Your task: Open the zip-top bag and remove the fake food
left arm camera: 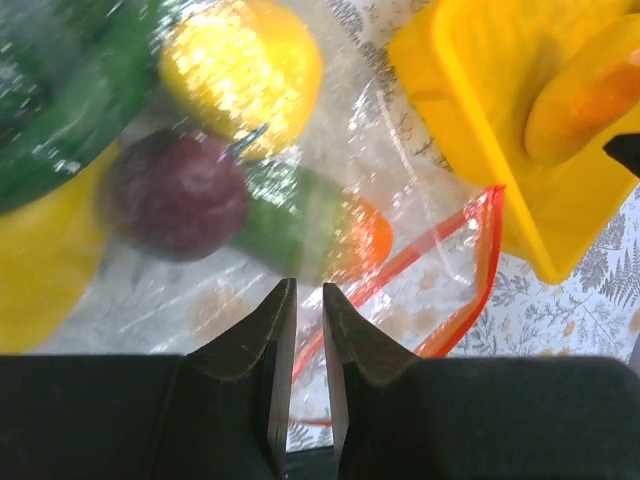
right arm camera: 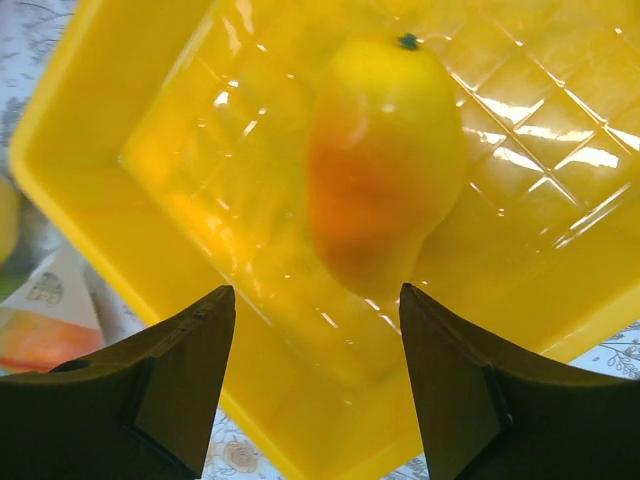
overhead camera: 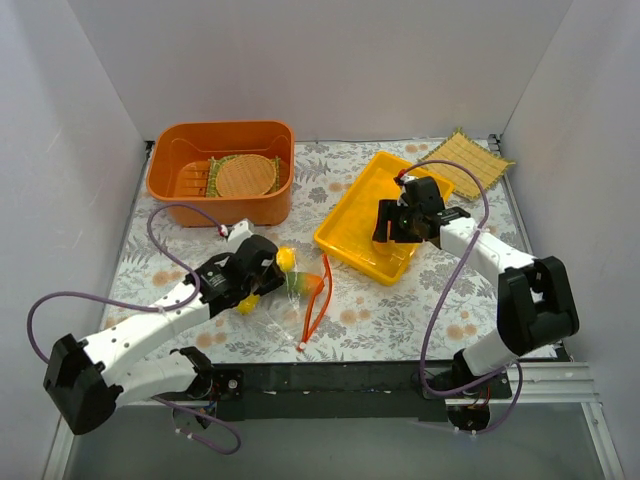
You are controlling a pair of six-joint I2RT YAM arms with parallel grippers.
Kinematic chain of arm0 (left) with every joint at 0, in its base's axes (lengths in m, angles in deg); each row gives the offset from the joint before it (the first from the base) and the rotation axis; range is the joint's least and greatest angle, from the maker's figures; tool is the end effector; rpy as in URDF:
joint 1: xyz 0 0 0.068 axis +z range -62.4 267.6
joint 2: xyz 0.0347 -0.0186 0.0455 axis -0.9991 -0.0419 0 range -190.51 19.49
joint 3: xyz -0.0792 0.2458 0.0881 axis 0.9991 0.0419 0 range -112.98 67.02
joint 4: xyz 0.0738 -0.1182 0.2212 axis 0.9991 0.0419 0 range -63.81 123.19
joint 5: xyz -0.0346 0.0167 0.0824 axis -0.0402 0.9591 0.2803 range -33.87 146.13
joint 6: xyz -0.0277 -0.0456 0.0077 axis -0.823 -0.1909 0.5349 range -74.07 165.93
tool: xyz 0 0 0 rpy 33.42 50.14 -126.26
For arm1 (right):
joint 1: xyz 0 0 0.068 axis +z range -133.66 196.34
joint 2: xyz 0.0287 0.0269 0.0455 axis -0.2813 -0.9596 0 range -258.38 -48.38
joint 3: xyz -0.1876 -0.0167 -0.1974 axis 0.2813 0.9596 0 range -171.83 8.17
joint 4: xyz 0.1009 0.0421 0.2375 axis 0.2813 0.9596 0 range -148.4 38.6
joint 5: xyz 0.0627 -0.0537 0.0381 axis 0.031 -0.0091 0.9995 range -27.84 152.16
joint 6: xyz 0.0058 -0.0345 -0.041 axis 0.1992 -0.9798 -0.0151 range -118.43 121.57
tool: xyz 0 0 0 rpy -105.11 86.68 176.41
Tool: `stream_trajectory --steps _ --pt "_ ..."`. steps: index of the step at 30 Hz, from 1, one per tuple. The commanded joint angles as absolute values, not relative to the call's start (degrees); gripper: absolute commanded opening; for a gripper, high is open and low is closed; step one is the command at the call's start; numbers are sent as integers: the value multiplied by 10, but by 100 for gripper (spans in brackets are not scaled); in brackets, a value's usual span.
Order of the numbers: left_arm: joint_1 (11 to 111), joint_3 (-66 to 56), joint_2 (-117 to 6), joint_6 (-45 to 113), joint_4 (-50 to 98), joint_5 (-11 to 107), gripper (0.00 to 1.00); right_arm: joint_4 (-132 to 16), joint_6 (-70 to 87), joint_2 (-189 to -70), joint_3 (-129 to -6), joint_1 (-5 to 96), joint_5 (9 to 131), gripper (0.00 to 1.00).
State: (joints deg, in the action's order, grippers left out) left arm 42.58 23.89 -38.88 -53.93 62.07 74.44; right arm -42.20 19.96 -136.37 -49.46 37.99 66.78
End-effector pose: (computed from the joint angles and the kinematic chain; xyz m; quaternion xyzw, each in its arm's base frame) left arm 0.1503 -0.1346 0.2479 -0.4757 0.8020 -0.2680 0.2422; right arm 0.3035 0.1235 0.2258 -0.0413 0.9274 0.1618 0.3346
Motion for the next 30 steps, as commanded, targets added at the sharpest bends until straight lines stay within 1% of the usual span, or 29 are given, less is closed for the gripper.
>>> stream_trajectory --steps 1,3,5,6,7,8,11,12,14,17,21,26,30 --pt "446 202 -468 -470 544 731 16 -443 223 -1281 -479 411 666 76" --pt "449 187 -500 -459 513 725 16 -440 244 -1256 -449 416 675 75" --pt "454 173 -545 -451 496 721 15 -450 259 -1219 -419 430 694 70" --pt "459 170 -558 -449 491 721 14 -463 266 -1206 -390 458 694 68" --pt "464 168 -570 -449 490 720 13 -466 287 -1195 -375 477 690 61" --pt "466 167 -586 -449 488 720 12 -470 299 -1187 -363 493 690 56" --pt "474 182 -600 -444 469 717 11 -506 355 -1162 -317 553 705 53" --pt "478 189 -602 -444 462 714 10 -521 367 -1161 -307 576 705 53" --pt "479 195 -607 -447 461 709 9 -559 394 -1168 -292 593 711 52" --pt "479 211 -611 -456 454 700 7 -582 412 -1203 -303 622 724 52" --pt "479 235 -607 -467 445 693 5 -650 447 -1245 -305 655 731 55" --pt "479 261 -598 -476 438 684 4 -699 483 -1298 -302 662 736 59" --pt "479 279 -588 -482 432 676 3 -718 497 -1311 -314 662 724 62"
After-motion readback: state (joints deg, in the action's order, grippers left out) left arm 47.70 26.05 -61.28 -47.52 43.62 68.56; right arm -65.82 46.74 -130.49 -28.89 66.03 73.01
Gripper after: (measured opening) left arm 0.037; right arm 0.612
